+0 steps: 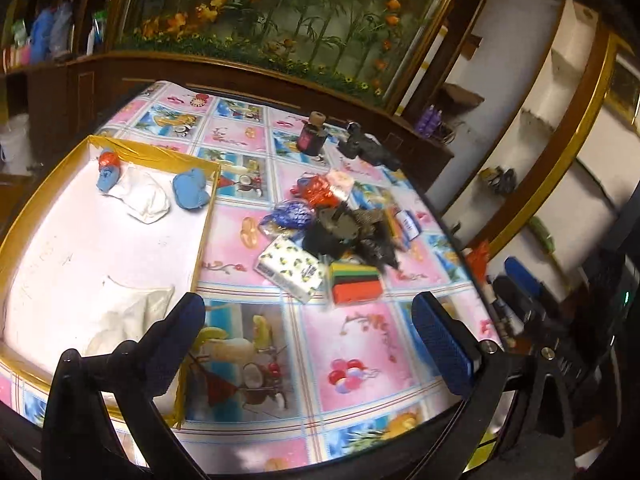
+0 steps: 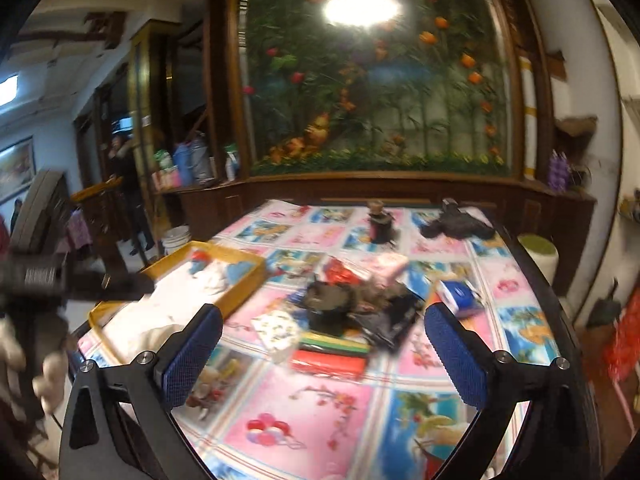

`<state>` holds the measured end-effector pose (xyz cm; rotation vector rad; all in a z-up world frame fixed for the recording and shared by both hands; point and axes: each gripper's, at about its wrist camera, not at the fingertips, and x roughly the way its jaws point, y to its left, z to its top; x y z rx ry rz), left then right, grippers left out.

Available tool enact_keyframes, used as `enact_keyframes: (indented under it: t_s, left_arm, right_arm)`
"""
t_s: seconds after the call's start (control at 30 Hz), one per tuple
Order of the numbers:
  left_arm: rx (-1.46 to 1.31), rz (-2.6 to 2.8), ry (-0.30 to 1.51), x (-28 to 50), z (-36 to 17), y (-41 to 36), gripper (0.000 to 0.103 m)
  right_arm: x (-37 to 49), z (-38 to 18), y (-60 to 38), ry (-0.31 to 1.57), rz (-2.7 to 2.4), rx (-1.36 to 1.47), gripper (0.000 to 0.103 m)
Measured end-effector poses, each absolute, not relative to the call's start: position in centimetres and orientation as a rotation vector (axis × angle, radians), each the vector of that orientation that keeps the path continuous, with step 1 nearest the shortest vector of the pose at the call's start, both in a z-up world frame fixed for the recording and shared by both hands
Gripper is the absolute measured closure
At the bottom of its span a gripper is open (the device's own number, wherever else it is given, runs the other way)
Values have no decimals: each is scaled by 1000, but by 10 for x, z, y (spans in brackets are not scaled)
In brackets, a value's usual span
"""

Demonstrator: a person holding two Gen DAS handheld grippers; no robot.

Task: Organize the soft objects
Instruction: 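Reach to the lemon-print tissue box and grasp it with the left tool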

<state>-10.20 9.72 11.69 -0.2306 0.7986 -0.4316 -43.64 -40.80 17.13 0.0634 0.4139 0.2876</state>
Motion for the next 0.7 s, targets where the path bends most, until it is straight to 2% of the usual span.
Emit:
enact_keyframes:
  t_s: [0.2,0.4,0.57,0.7]
  left_arm:
    - [-273,-423,835,-102,99,96,0]
    - [-351,-372,863,-96,80,113,0]
    - [-368,-329,922,-84,64,115,0]
    - [-335,-327,942,-72,57,99,0]
  right_arm:
    - [-393,167,-452,509,192,185,1]
    - [-347,192,-493,545,112,282,1]
    - [-284,177,-496,547,41,247,1]
    - [-267,150,-496,574,32,273,1]
